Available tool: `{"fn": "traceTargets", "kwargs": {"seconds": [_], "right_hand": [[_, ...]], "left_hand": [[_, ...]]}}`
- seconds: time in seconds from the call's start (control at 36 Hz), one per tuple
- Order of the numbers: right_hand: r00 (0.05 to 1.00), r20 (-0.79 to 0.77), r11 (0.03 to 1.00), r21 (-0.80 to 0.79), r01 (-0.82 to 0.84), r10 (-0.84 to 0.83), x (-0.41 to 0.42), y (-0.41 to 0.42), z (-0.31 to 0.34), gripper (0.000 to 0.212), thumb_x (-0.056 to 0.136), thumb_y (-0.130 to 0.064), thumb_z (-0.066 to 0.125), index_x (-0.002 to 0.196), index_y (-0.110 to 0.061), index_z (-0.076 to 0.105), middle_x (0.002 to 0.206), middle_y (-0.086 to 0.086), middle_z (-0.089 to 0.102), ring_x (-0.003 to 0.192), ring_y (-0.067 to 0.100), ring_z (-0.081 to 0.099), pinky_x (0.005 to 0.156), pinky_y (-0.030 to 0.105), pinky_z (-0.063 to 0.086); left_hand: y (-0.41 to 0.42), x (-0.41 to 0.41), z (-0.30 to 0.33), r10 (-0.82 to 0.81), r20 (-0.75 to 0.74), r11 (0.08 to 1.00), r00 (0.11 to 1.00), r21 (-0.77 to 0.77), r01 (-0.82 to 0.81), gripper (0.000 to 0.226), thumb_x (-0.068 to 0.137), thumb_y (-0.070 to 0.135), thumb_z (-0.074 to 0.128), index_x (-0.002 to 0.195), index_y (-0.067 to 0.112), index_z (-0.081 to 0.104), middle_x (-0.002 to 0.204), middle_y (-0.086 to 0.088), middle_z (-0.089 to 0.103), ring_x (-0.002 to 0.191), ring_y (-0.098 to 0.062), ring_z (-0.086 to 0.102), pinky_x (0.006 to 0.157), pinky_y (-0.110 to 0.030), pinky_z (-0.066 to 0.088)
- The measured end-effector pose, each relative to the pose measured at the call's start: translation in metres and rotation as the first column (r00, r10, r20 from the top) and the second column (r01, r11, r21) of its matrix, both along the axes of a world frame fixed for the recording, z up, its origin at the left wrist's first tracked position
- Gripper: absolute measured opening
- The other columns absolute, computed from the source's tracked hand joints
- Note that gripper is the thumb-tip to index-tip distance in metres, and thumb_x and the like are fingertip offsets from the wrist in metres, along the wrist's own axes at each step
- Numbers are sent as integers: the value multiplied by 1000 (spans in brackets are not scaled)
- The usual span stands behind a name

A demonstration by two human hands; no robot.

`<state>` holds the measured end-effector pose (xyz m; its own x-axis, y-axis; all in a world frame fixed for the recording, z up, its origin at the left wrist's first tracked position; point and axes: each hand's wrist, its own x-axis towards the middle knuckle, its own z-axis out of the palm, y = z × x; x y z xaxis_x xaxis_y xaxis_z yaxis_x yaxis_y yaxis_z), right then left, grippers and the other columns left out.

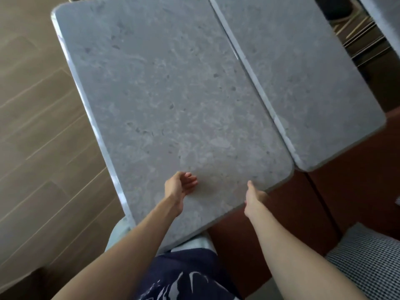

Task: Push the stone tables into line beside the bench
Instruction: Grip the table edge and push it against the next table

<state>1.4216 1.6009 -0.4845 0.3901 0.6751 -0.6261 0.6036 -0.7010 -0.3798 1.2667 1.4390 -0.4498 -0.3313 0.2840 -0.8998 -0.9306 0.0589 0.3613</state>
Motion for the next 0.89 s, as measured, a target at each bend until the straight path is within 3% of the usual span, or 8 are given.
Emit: {"fn": "traceTargets", "kwargs": {"seconds": [0.17, 0.28, 0.33, 0.39, 0.5, 0.67, 0.81, 0.89], "right_hand": [[995, 90, 999, 23, 33, -35, -7, 2, -1, 89, 91, -37, 67, 145, 17, 21, 150, 33, 32, 141, 43, 32, 115, 47, 28], [984, 131, 993, 37, 113, -117, -7, -6, -2, 104, 87, -47, 69, 149, 13, 11, 154, 31, 26, 143, 45, 26, 116, 51, 25], [980, 58, 981, -32, 194, -192, -2, -12, -5, 111, 81, -60, 68, 152, 5, 14, 157, 26, 26, 142, 45, 31, 115, 55, 30], [942, -133, 946, -146, 288, -307, 5, -16, -11, 107, 71, -69, 71, 147, -3, 33, 147, 21, 45, 128, 43, 50, 106, 59, 42], [742, -554, 908, -379, 179, -377, 26, -16, -23, 79, 68, -68, 74, 121, -9, 66, 109, 17, 74, 99, 37, 70, 89, 57, 55], [638, -690, 902, -432, 15, -341, 48, -2, -31, 68, 80, -62, 67, 123, -10, 66, 111, 16, 74, 104, 33, 70, 88, 45, 55], [593, -718, 877, -479, -40, -365, 52, 4, -29, 63, 87, -61, 59, 124, -10, 64, 112, 16, 73, 111, 32, 65, 95, 45, 51], [569, -728, 863, -502, -61, -383, 54, 8, -28, 63, 87, -59, 59, 126, -9, 63, 121, 17, 69, 115, 32, 63, 108, 46, 44]], "left_hand": [[-1, 6, -8, 19, -2, 1000, 1000, -21, -19, 19, 94, 9, 47, 88, 0, 63, 85, -18, 72, 70, -25, 70, 72, -34, 52], [4, 14, -10, 90, -48, 993, 995, -78, -94, 19, 91, 5, 47, 84, 0, 63, 77, -16, 71, 55, -19, 68, 64, -31, 52], [7, 23, -9, 138, -84, 984, 987, -98, -146, 19, 92, 3, 46, 85, -1, 63, 74, -16, 68, 51, -18, 66, 59, -26, 53], [11, 37, -10, 197, -89, 972, 976, -114, -207, 19, 92, 2, 46, 86, -2, 64, 72, -15, 67, 52, -19, 64, 59, -25, 53], [19, 77, -15, 314, -69, 934, 947, -157, -321, 18, 87, 1, 47, 80, -2, 64, 59, -10, 65, 47, -19, 61, 59, -28, 53], [40, 137, -17, 525, 13, 828, 851, -238, -508, 24, 88, 9, 46, 66, 7, 55, 44, -2, 57, 35, -16, 56, 54, -32, 49], [53, 178, -22, 583, 139, 797, 801, -293, -529, 41, 97, 34, 51, 69, 4, 56, 51, -9, 55, 38, -20, 51, 45, -27, 47], [58, 194, -23, 560, 158, 808, 813, -322, -494, 53, 93, 52, 58, 91, -1, 62, 74, -14, 64, 60, -26, 63, 63, -37, 57]]}}
